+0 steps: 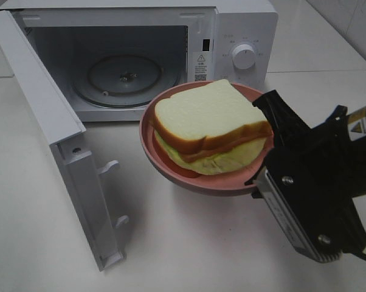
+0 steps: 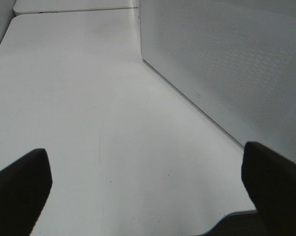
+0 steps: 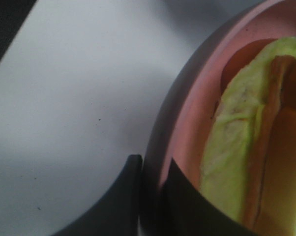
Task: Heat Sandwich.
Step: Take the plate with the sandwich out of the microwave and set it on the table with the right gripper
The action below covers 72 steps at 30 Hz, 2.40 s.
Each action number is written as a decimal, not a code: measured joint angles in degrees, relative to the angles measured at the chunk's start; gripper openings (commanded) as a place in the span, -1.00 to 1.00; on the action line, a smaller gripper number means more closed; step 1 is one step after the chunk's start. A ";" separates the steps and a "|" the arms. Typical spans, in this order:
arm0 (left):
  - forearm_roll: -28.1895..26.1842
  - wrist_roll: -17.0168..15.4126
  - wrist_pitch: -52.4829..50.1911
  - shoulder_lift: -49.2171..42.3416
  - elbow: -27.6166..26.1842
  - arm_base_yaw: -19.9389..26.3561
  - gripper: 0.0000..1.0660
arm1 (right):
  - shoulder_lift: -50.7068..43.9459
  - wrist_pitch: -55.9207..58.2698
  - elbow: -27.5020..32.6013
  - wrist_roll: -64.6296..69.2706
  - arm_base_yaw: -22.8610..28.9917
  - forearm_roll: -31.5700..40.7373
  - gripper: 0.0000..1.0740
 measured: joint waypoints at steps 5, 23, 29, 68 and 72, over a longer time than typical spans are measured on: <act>0.00 0.00 0.00 0.00 0.00 0.00 0.83 | -6.36 2.41 3.50 4.53 0.00 -3.38 -1.00; 0.00 0.00 0.00 0.00 0.00 0.00 0.83 | -19.14 10.60 8.25 31.91 0.00 -22.06 -1.00; 0.00 0.00 0.00 0.00 0.00 0.00 0.83 | -19.14 10.89 8.25 40.97 0.00 -26.53 -1.00; 0.00 0.00 0.00 0.00 0.00 0.00 0.83 | -18.16 25.61 8.25 93.56 0.00 -49.73 -1.00; 0.00 0.00 0.00 0.00 0.00 0.00 0.83 | -15.13 26.81 8.25 99.06 0.00 -50.76 -1.00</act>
